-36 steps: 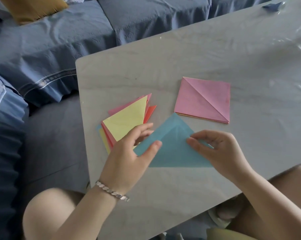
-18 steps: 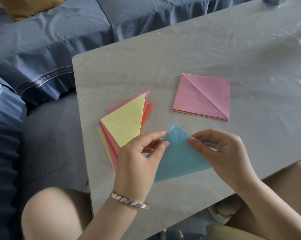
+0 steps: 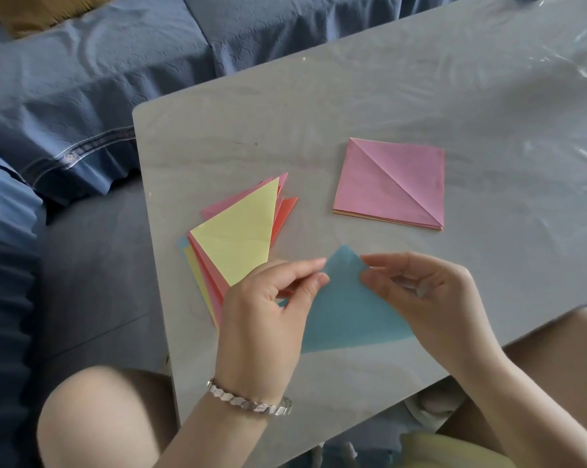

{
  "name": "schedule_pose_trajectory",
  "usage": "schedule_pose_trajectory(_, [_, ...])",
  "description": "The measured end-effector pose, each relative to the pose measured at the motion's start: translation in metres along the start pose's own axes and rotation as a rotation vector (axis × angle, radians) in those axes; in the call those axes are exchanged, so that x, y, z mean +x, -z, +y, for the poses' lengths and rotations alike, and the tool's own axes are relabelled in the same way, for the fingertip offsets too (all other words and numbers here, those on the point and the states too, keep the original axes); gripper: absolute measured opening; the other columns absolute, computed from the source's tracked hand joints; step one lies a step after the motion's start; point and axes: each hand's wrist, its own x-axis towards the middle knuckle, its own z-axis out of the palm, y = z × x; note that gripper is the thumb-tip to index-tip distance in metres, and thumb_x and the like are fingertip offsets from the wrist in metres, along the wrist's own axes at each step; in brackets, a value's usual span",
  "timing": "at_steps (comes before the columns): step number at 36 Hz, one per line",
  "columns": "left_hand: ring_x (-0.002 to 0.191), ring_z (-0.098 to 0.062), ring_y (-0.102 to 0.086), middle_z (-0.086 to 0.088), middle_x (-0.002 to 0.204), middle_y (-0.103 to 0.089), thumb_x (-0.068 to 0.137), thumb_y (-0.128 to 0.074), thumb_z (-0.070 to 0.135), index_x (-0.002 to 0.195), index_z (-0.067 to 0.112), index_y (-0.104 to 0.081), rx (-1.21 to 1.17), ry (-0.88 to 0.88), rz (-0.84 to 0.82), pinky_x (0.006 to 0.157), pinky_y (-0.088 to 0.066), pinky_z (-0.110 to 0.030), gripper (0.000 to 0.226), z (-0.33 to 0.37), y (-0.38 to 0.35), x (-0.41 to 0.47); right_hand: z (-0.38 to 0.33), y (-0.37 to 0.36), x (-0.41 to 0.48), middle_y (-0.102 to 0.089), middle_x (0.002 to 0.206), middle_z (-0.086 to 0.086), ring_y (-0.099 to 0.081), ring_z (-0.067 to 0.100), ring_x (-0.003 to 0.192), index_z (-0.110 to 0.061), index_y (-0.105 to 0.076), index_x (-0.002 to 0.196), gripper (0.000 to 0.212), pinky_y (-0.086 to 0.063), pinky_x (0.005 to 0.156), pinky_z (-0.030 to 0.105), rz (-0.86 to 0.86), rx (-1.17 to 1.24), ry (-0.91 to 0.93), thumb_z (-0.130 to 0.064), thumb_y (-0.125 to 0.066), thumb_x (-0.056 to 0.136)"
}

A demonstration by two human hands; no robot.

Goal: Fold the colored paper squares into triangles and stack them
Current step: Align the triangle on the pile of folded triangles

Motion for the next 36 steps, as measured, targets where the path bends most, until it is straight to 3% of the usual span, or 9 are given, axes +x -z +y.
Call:
schedule_pose_trajectory(2, [0.070, 0.001, -0.061, 0.018, 0.078, -0.067, 0.076, -0.068, 0.018, 0.087, 0.018, -0.074, -0.001, -0.001, -0.007, 0.063, -0.044, -0.004, 0.013, 0.0006, 0.0003, -0.0005, -0.0016, -0.0009, -0.0007, -0.070, 0.066, -0.012, -0.063, 0.001, 0.060, -0.035, -0.073, 0.066, 0.030, -0.047, 0.060, 0.009, 0.012, 0.033, -0.019, -0.007, -0.071, 0.075])
schedule_pose_trajectory(7, [0.068, 0.001, -0.060, 0.016, 0.077, -0.067, 0.077, -0.071, 0.009, 0.090, 0.018, -0.074, -0.004, 0.016, -0.018, 0.063, -0.042, -0.003, 0.016, -0.0004, 0.0002, -0.0011, -0.0037, -0.0031, -0.0018, -0.070, 0.066, -0.017, -0.062, -0.006, 0.061, -0.029, -0.072, 0.072, 0.025, -0.045, 0.061, 0.005, 0.020, 0.073, -0.051, -0.005, -0.069, 0.076])
schedule_pose_trajectory(19, [0.069, -0.001, -0.059, 0.018, 0.077, -0.065, 0.077, -0.062, 0.020, 0.094, 0.022, -0.073, -0.004, 0.000, -0.049, 0.063, -0.043, -0.005, 0.021, 0.0005, 0.0000, -0.0014, -0.0044, -0.0028, -0.0012, -0.070, 0.066, -0.016, -0.062, -0.005, 0.061, -0.035, -0.073, 0.066, 0.033, -0.045, 0.061, 0.006, 0.020, 0.071, -0.067, -0.004, -0.069, 0.076])
schedule_pose_trajectory(26, [0.067, -0.005, -0.058, 0.014, 0.076, -0.065, 0.079, -0.061, 0.019, 0.100, 0.029, -0.068, 0.014, -0.017, -0.052, 0.061, -0.045, -0.010, 0.025, -0.0006, 0.0006, -0.0028, -0.0021, -0.0023, -0.0023, -0.068, 0.063, -0.016, -0.058, -0.006, 0.058, -0.033, -0.072, 0.074, 0.029, -0.043, 0.059, 0.005, -0.007, 0.048, -0.076, -0.005, -0.068, 0.079])
schedule_pose_trajectory(36, [0.068, -0.003, -0.059, 0.018, 0.078, -0.065, 0.079, -0.060, 0.016, 0.095, 0.022, -0.073, 0.044, 0.009, -0.062, 0.061, -0.044, -0.005, 0.022, -0.0012, -0.0013, -0.0023, -0.0005, -0.0030, 0.0004, -0.069, 0.065, -0.018, -0.061, -0.007, 0.061, -0.034, -0.071, 0.067, 0.033, -0.042, 0.061, 0.003, -0.005, 0.034, -0.068, -0.002, -0.069, 0.077])
